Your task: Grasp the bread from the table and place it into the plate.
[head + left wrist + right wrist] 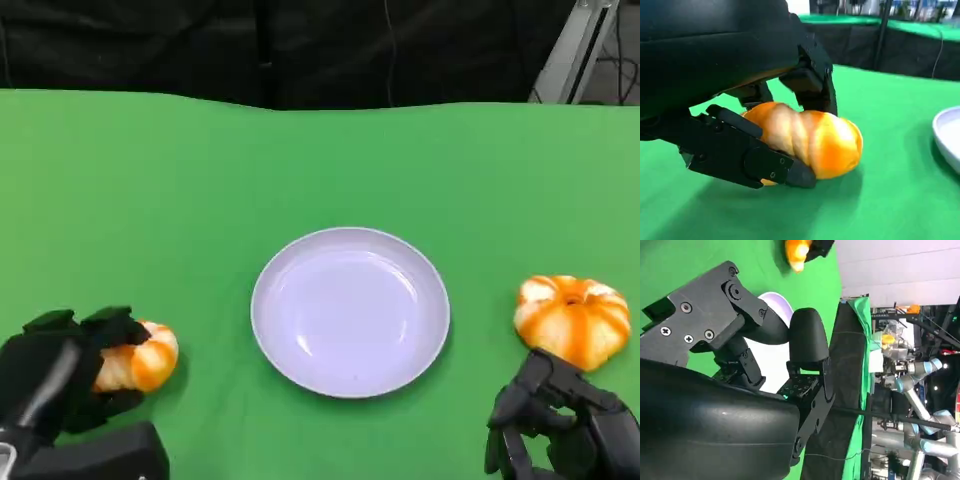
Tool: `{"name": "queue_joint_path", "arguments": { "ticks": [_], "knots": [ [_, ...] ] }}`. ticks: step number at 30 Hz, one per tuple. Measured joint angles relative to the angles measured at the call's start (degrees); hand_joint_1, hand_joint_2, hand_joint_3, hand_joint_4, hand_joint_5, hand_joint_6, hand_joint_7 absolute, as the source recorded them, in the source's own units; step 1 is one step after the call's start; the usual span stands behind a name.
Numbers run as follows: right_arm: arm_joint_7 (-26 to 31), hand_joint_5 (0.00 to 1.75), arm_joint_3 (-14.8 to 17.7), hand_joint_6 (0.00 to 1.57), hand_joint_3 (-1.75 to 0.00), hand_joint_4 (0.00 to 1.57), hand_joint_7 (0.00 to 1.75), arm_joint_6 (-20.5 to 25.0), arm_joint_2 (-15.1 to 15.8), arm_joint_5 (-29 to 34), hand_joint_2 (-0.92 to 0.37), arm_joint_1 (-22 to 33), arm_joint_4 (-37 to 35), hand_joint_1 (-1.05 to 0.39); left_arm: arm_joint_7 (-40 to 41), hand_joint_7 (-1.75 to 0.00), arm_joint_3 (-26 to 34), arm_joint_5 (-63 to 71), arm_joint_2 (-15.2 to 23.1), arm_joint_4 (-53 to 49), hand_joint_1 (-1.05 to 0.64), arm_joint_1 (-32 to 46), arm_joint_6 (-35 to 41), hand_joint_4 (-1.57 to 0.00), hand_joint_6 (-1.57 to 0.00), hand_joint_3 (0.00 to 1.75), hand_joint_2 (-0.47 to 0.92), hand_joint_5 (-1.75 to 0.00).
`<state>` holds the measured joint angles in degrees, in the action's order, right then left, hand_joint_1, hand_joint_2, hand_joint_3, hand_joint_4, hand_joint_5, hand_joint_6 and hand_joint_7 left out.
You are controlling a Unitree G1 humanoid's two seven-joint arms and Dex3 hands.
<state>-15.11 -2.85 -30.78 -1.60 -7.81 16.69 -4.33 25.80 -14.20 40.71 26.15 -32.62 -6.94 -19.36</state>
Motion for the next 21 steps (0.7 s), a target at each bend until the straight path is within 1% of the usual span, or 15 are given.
{"name": "queue_joint_path", "arguments": {
  "ticks": [3,4,6,7,9,10,13,18,21],
  "knots": [
    [0.00,1.75,0.00,0.74,-1.31,0.83,1.59,0.00,0.00,0.00,-0.48,0.00,0.00,-0.17,0.54,-1.75,-0.06,-0.01,0.00,0.00,-0.13,-0.10,0.01,-0.66,-0.45,0.17,0.92,-1.75],
    [0.00,1.75,0.00,0.74,-1.31,0.83,1.59,0.00,0.00,0.00,-0.48,0.00,0.00,-0.17,0.54,-1.75,-0.10,-0.01,0.01,0.00,-0.09,-0.12,0.01,-0.66,-0.48,0.21,0.92,-1.75],
    [0.00,1.75,0.02,0.74,-1.31,0.82,1.59,0.00,0.01,0.00,-0.48,0.01,0.01,-0.17,0.90,-1.75,-0.14,0.14,0.01,0.79,-0.07,0.02,0.32,-0.66,-0.50,0.24,0.92,-1.75],
    [0.01,1.75,0.04,0.74,-1.31,0.82,1.59,0.00,0.01,0.00,-0.48,0.02,0.01,-0.17,1.37,-1.75,-0.13,0.30,0.01,1.63,-0.06,0.15,0.38,-0.67,-0.53,0.24,0.90,-1.75],
    [0.01,1.75,0.03,0.74,-1.31,0.83,1.59,0.02,0.01,0.00,-0.48,0.01,0.04,-0.17,1.95,-1.75,-0.08,0.84,0.01,4.03,-0.06,0.56,0.63,-0.67,-0.56,0.23,0.89,-1.75],
    [0.01,1.75,0.03,0.74,-1.31,0.82,1.59,0.03,0.01,-0.01,-0.49,0.03,0.04,-0.16,2.02,-1.75,-0.07,1.19,0.01,5.18,-0.08,0.66,0.76,-0.68,-0.57,0.24,0.91,-1.75],
    [0.01,1.75,0.05,0.74,-1.32,0.82,1.59,0.02,0.02,-0.01,-0.49,0.06,0.05,-0.16,2.10,-1.75,0.50,1.22,-0.01,9.02,-0.06,1.14,1.03,-0.72,-0.61,0.26,0.91,-1.75],
    [-0.08,1.75,0.07,0.73,-1.31,0.82,1.59,0.02,0.05,-0.03,-0.49,0.01,0.04,-0.16,2.04,-1.75,1.17,0.73,-0.05,15.67,-0.08,1.25,-0.42,-0.73,-0.62,0.30,0.91,-1.75],
    [-0.08,1.75,0.08,0.73,-1.31,0.82,1.59,0.02,0.06,-0.03,-0.49,0.00,0.04,-0.16,1.72,-1.75,1.48,0.56,-0.05,16.89,-0.08,1.25,-0.36,-0.73,-0.62,0.31,0.90,-1.75]
  ]
}}
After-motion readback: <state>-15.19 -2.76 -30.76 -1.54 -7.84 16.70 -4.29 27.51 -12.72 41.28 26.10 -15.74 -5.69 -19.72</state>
